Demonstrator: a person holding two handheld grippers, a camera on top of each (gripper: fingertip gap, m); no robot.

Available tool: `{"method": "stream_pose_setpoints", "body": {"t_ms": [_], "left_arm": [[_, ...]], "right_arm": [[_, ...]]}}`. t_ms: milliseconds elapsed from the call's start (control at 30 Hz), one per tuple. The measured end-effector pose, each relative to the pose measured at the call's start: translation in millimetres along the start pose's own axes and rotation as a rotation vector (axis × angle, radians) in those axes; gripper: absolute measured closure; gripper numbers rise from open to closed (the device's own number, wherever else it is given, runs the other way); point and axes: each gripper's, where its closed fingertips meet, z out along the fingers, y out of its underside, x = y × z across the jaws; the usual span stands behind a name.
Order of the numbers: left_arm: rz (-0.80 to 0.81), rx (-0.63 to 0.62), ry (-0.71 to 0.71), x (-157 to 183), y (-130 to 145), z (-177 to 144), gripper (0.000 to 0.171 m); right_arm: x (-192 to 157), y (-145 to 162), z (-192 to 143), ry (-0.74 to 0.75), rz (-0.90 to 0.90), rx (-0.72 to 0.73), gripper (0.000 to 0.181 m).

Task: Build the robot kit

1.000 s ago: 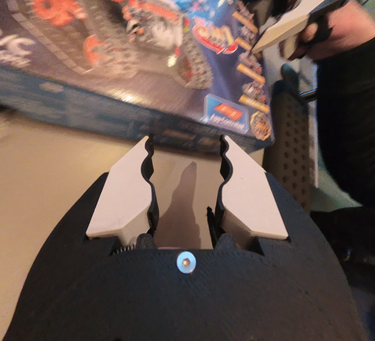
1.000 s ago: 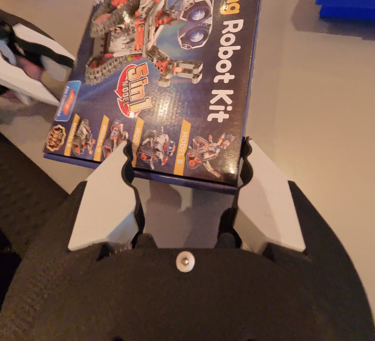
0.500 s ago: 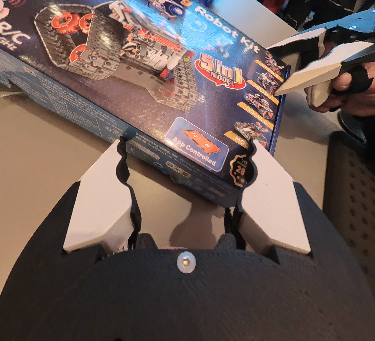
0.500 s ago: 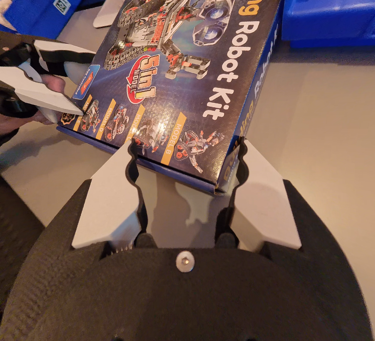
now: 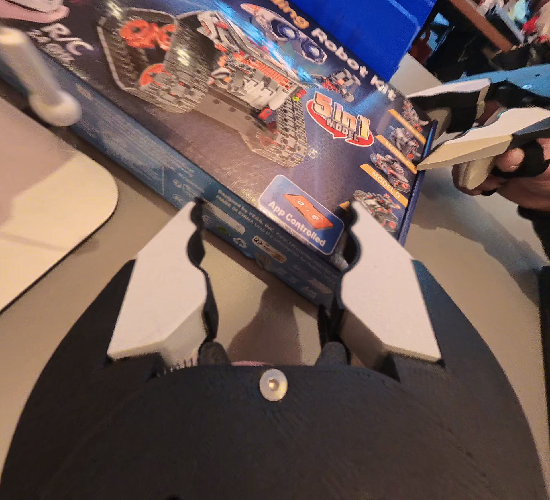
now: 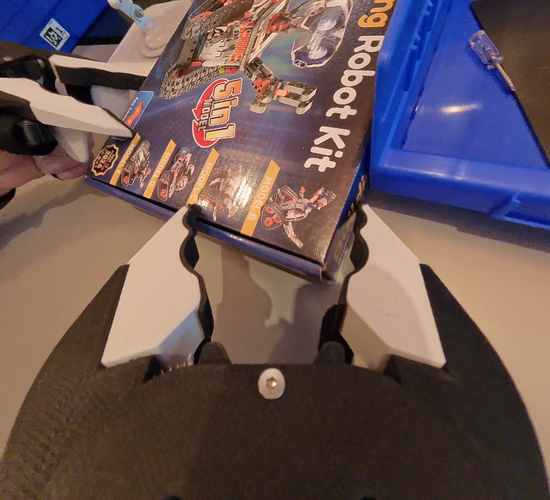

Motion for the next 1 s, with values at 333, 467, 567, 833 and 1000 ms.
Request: {"method": "stream_pose_setpoints", "body": {"t_ms": [333, 467, 567, 833, 1000], "left_arm": [[0.229, -0.015, -0.059, 42.4, 32.3, -15.2, 0.105], [0.194, -0.006, -0.061, 30.6, 20.3, -4.2, 0.107], [0.141, 0.035, 0.009, 26.7, 13.4, -22.8, 0.108], [0.309, 0.197, -0.391, -71.7, 12.3, -253.7, 0.122], [0.232, 0.214, -0.841, -204.2, 33.1, -432.5, 0.129]], "right_arm": [[-18.5, -4.3, -1.1, 0.265, -0.435, -0.052, 0.105], [-1.3, -14.0, 16.4, 0.351, -0.547, -0.054, 0.099], [-5.5, -18.7, 16.4, 0.350, -0.541, -0.051, 0.104], [-173.7, -46.4, 12.1, 0.008, -0.677, 0.178, 0.118], [-317.8, -40.4, 87.8, -0.267, -0.674, 0.146, 0.109]]}}
